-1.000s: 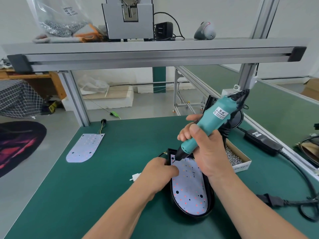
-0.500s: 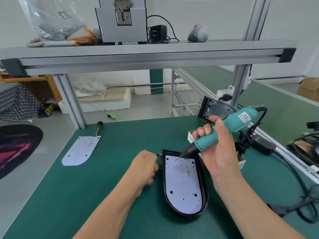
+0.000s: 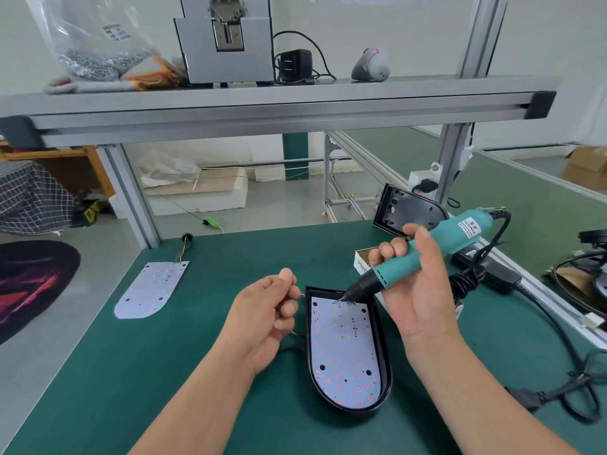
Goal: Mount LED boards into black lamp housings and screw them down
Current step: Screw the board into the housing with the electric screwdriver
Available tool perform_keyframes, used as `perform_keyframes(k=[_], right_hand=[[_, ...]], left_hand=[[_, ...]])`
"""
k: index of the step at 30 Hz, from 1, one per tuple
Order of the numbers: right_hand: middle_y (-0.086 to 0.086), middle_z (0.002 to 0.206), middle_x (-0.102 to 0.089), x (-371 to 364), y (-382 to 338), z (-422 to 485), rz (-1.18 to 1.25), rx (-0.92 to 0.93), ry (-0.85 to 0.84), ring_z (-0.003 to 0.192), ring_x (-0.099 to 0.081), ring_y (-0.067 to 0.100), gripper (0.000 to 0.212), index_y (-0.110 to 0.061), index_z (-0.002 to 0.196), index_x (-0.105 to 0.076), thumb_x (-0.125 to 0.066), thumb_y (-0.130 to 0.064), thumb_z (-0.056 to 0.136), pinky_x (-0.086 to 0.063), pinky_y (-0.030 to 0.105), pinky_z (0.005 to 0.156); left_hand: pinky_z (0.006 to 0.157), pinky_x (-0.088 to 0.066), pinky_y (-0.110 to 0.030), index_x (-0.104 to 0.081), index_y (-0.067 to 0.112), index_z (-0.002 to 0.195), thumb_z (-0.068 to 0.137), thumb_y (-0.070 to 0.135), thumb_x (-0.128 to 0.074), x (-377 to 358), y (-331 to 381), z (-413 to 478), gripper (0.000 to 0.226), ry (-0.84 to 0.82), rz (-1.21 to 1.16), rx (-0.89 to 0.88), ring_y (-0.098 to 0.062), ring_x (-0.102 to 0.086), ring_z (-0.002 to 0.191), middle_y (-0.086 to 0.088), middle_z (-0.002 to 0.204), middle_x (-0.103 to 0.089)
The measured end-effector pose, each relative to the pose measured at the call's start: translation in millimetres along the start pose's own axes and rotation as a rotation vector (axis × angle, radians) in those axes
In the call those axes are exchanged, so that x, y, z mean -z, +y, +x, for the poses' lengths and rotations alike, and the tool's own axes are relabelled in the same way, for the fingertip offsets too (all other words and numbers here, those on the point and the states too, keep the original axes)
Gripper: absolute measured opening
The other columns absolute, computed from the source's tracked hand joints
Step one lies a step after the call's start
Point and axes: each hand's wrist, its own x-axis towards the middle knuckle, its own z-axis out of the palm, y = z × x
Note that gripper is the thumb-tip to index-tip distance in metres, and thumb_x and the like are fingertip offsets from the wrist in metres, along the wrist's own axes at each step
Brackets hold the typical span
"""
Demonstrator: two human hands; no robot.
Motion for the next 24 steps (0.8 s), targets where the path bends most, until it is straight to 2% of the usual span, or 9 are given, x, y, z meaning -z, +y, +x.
perform_keyframes(k=[2,6,8,11,16,24], right_hand=[[0.0,0.076,-0.049,-2.6,-1.5,-0.1,0.011,0.007,0.006,0.072,-0.052,0.017,0.012,-0.017,0.103,-0.064,-0.065,-0.028,0.102,-0.053,0.036,0.08],[-0.001,0.077,-0.049,-6.2,-3.0,-1.2,0.023,0.016,0.001,0.071,-0.053,0.017,0.013,-0.018,0.102,-0.065,-0.068,-0.03,0.1,-0.054,0.036,0.081],[-0.001,0.077,-0.05,-7.8,-3.0,-2.4,0.028,0.019,-0.004,0.072,-0.054,0.017,0.012,-0.018,0.102,-0.065,-0.067,-0.03,0.101,-0.054,0.036,0.082],[-0.001,0.077,-0.05,-10.6,-4.5,-3.6,0.036,0.029,0.002,0.072,-0.054,0.017,0.013,-0.018,0.101,-0.065,-0.068,-0.03,0.1,-0.054,0.035,0.083],[-0.002,0.076,-0.048,-14.4,-7.5,-4.6,0.04,0.054,0.008,0.072,-0.053,0.017,0.013,-0.018,0.099,-0.066,-0.068,-0.031,0.1,-0.055,0.036,0.085],[-0.001,0.076,-0.049,-15.3,-3.0,-6.8,0.041,0.026,0.0,0.072,-0.054,0.017,0.011,-0.018,0.099,-0.064,-0.066,-0.029,0.101,-0.054,0.035,0.087]], left_hand=[[0.038,-0.029,-0.014,-0.065,0.008,0.096,0.096,0.023,-0.072,-0.6,2.8,-2.4,0.016,-0.076,-0.025,0.01,-0.005,-0.045,0.052,-0.002,0.076,-0.062],[0.039,-0.036,-0.015,-0.072,0.001,0.106,0.082,0.015,-0.076,-0.9,4.4,-7.1,0.028,-0.193,-0.022,0.06,-0.007,-0.054,0.056,-0.008,0.085,-0.07],[0.041,-0.04,-0.016,-0.072,-0.002,0.111,0.085,0.008,-0.075,0.1,3.7,-7.2,0.028,-0.193,0.023,0.075,-0.009,-0.059,0.059,-0.013,0.091,-0.075],[0.044,-0.044,-0.017,-0.073,-0.001,0.112,0.095,0.001,-0.071,1.4,2.6,-6.9,0.017,-0.192,0.11,0.073,-0.011,-0.067,0.064,-0.018,0.101,-0.079],[0.045,-0.046,-0.018,-0.071,0.001,0.114,0.097,0.001,-0.071,0.0,1.8,-9.5,0.017,-0.243,0.204,0.065,-0.013,-0.074,0.07,-0.021,0.108,-0.079],[0.045,-0.046,-0.019,-0.071,0.002,0.114,0.096,0.002,-0.072,-5.2,-2.2,-11.6,0.019,-0.273,0.197,0.064,-0.014,-0.075,0.07,-0.023,0.11,-0.079]])
